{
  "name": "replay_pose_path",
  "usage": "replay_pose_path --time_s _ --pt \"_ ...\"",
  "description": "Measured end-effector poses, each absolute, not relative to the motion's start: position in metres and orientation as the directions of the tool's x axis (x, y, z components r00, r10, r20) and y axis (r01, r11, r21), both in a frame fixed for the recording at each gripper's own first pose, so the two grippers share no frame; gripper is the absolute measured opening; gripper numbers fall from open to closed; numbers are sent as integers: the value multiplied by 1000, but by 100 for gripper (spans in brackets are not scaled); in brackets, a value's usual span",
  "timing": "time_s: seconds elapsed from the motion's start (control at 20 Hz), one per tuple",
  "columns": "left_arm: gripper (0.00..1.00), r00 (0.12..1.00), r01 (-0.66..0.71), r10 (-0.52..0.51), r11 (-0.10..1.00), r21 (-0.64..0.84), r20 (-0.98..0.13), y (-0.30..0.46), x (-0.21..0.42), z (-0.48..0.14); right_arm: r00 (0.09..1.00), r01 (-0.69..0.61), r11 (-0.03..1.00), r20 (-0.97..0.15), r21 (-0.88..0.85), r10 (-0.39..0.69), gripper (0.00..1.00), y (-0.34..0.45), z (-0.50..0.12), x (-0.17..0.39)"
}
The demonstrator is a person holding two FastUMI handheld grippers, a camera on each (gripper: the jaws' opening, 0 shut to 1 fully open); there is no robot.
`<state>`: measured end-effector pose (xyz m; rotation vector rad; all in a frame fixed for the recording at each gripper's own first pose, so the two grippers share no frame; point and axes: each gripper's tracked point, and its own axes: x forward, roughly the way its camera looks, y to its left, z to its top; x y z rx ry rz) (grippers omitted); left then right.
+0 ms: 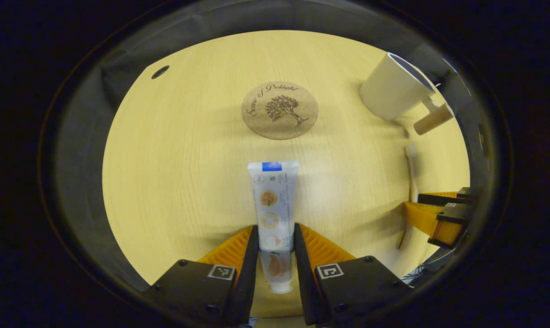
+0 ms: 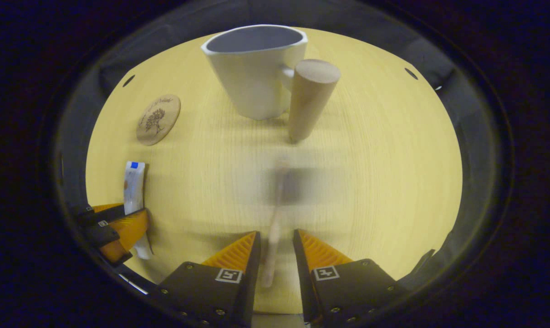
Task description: Put the toothbrush and toothpaste on the desktop into the cup, then pick up the cup and place it on the coaster on the desktop.
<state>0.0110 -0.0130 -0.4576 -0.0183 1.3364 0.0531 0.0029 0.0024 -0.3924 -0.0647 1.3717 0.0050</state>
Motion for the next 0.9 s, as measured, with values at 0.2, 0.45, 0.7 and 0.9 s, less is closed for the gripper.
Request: replay_pose_path --time_s 0.2,0.45,0.7,0.9 --pt "42 226 -67 40 997 26 -973 -15 8 -455 212 -17 999 -977 -43 -38 27 -3 -386 8" --pt "22 225 -74 40 997 24 -974 -13 5 -452 203 -10 999 -979 -39 -36 13 -5 -393 6" --pt "11 233 -86 28 996 8 -972 -14 3 -450 194 -7 1000 -981 -17 -16 3 -2 -391 5" --pt "8 235 -100 30 995 6 -972 -12 2 -450 207 -6 1000 -978 2 4 3 3 -385 5"
